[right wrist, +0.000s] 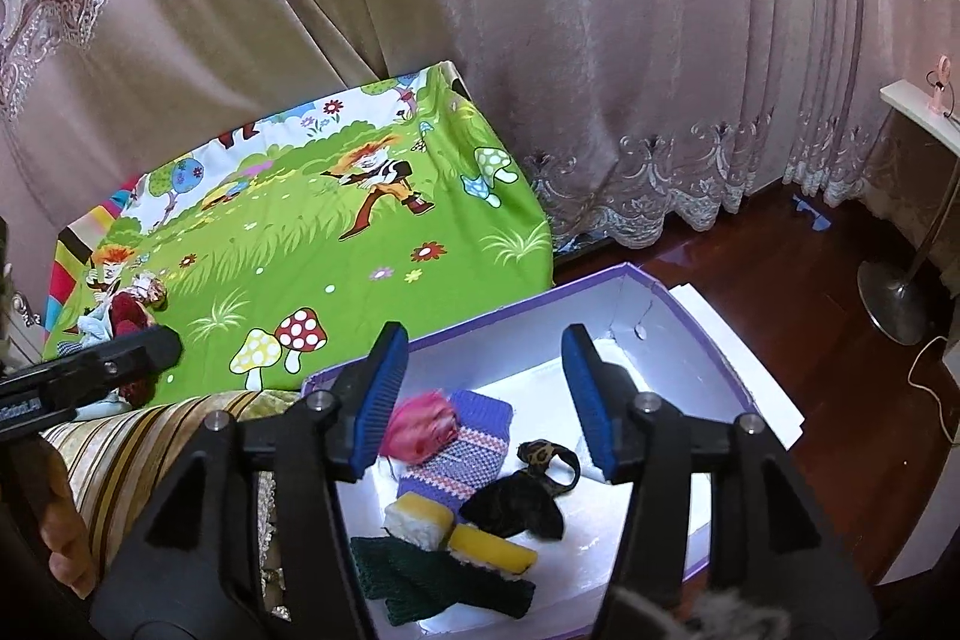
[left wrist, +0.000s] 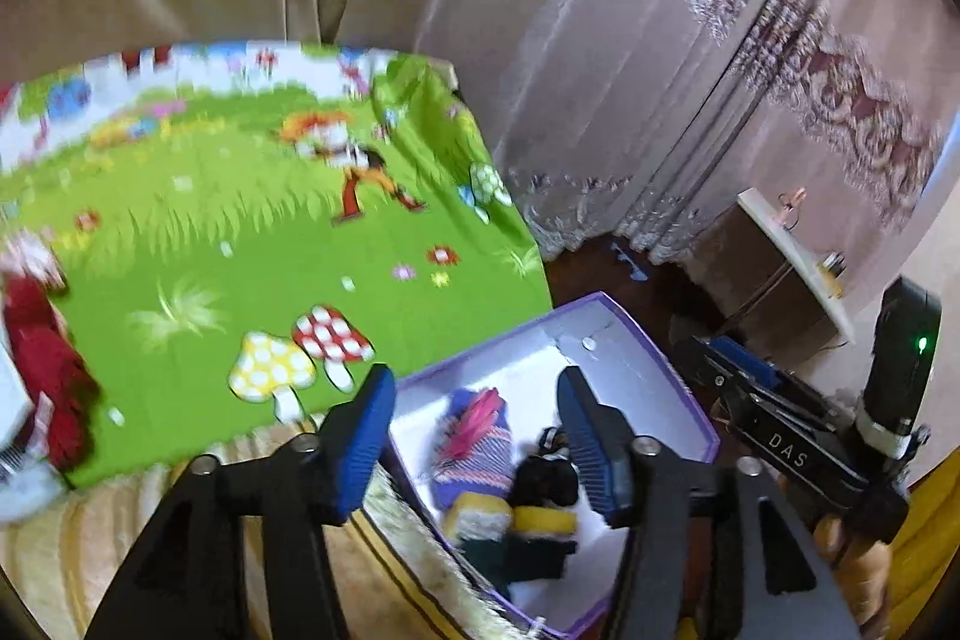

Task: Organize soft objects
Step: 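Carry black item and pink purse into the box and open both tools, then move both open tools back over the pile on the bed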

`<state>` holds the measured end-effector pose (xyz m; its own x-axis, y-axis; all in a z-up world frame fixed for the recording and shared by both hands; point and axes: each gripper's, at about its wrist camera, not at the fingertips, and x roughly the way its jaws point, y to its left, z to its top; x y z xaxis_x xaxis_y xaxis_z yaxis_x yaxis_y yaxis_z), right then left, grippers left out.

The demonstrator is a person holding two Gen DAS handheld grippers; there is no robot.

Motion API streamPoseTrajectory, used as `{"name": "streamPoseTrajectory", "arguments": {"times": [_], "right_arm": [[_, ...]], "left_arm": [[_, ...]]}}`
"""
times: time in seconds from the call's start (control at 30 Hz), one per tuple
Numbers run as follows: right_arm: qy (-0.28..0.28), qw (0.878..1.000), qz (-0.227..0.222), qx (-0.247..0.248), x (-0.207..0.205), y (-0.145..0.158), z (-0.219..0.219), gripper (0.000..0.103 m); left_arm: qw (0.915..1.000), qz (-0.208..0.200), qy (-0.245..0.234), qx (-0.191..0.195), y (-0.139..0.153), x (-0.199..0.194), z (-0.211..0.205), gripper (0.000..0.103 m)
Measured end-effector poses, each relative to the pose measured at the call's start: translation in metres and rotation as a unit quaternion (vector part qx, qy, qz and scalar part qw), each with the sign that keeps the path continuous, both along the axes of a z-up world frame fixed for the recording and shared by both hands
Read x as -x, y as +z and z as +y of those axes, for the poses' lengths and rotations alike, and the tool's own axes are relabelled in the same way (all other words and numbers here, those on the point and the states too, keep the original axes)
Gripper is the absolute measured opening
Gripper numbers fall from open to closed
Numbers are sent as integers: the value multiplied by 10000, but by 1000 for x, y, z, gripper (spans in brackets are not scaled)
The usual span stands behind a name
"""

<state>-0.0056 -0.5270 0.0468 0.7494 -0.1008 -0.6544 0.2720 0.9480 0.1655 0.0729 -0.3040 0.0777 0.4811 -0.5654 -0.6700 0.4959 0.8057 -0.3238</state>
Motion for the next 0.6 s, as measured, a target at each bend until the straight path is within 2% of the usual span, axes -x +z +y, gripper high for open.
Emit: {"name": "streamPoseTrajectory", "arguments": {"times": [0.07, 0.17, 0.23, 0.3, 0.37, 0.43, 0.5, 0.57, 0.6], "right_arm": [[-34, 10000, -29, 75, 0, 2, 3, 61], [-41, 9999, -79, 143, 0, 6, 7, 68], [4, 9998, -131, 178, 1, 9, 9, 71], [50, 9996, -198, 202, 2, 12, 12, 73], [74, 9994, -254, 232, 3, 15, 14, 74], [112, 9989, -336, 296, 4, 19, 19, 75], [127, 9983, -421, 374, 4, 23, 24, 75], [152, 9977, -496, 439, 3, 27, 30, 76], [163, 9973, -546, 468, 3, 29, 33, 76]], "left_arm": [[9987, -428, 165, -217, 11, 9, -1, 69], [9940, -982, 335, -341, 22, 19, 2, 75], [9878, -1460, 316, -450, 30, 27, 4, 77], [9784, -1977, 221, -561, 38, 36, 8, 79], [9686, -2364, 432, -632, 44, 44, 13, 86], [9583, -2731, 578, -618, 52, 51, 20, 87], [9603, -2680, 555, -545, 57, 49, 25, 87], [9663, -2477, 686, -142, 62, 45, 41, 87], [9662, -2438, 835, -93, 64, 43, 48, 87]]}}
